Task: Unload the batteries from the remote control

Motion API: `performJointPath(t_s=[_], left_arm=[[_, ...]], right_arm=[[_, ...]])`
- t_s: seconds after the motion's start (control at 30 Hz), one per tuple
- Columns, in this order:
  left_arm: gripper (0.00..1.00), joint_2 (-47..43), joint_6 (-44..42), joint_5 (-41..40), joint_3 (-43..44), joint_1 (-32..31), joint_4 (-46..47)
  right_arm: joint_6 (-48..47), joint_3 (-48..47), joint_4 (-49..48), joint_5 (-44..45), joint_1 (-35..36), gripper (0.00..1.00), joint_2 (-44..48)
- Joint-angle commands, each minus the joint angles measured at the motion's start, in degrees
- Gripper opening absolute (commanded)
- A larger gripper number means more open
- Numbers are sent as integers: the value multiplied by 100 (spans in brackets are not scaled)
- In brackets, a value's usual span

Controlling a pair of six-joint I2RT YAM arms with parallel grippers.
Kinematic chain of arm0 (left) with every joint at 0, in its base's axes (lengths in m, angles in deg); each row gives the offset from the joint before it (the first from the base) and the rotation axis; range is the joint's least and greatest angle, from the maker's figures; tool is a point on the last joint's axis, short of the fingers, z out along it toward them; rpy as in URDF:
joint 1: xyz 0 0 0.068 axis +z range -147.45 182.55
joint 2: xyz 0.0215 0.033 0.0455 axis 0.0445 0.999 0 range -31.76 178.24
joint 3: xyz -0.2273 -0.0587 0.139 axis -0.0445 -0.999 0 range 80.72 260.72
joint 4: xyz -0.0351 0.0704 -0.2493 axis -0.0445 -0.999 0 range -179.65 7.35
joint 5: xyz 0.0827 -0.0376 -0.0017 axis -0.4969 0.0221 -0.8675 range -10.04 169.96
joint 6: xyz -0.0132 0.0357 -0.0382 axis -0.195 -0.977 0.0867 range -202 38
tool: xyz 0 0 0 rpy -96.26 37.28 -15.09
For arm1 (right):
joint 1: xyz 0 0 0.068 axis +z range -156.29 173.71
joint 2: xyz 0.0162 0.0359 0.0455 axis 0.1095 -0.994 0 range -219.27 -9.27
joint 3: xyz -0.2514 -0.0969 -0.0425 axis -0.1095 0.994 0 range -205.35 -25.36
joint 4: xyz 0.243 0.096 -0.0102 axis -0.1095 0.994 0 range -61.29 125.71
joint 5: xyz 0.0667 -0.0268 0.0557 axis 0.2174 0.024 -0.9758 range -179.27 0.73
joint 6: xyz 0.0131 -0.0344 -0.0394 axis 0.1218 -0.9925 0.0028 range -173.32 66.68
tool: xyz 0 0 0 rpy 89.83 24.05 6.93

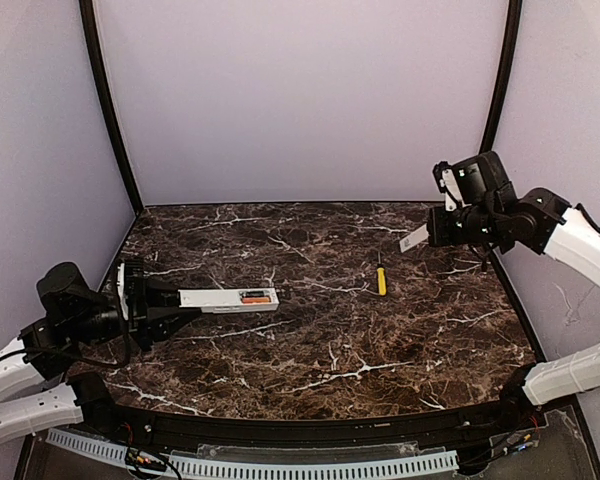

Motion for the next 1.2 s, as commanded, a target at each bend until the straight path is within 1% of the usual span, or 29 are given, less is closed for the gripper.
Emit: performJointPath(t_s=[0.0, 0.2, 0.43, 0.67, 0.93, 0.97, 1.17], left_arm=[[0, -331, 297, -135, 270, -24, -801], [0, -835, 337, -798, 240, -23, -1510], [0, -1432, 606, -1140, -105, -18, -1605], [0, -1451, 476, -1243, -102, -21, -1803], [0, -1359, 556, -1249, -121, -19, -1688], [0, -1359, 560, -1266, -122, -18, -1680], [0, -1375, 619, -1304, -143, -24, -1606]], right_arm=[[-640, 276, 450, 1136, -182, 0, -53], [-769, 607, 709, 1304, -593, 0, -229], [-765, 726, 1056, 1384, -702, 0, -833], [-641, 823, 1154, 1056, -703, 0, -1272], [-542, 948, 1144, 569, -704, 0, -1326], [-539, 955, 1145, 520, -705, 1, -1307], [-556, 925, 1192, 201, -704, 14, -1199]])
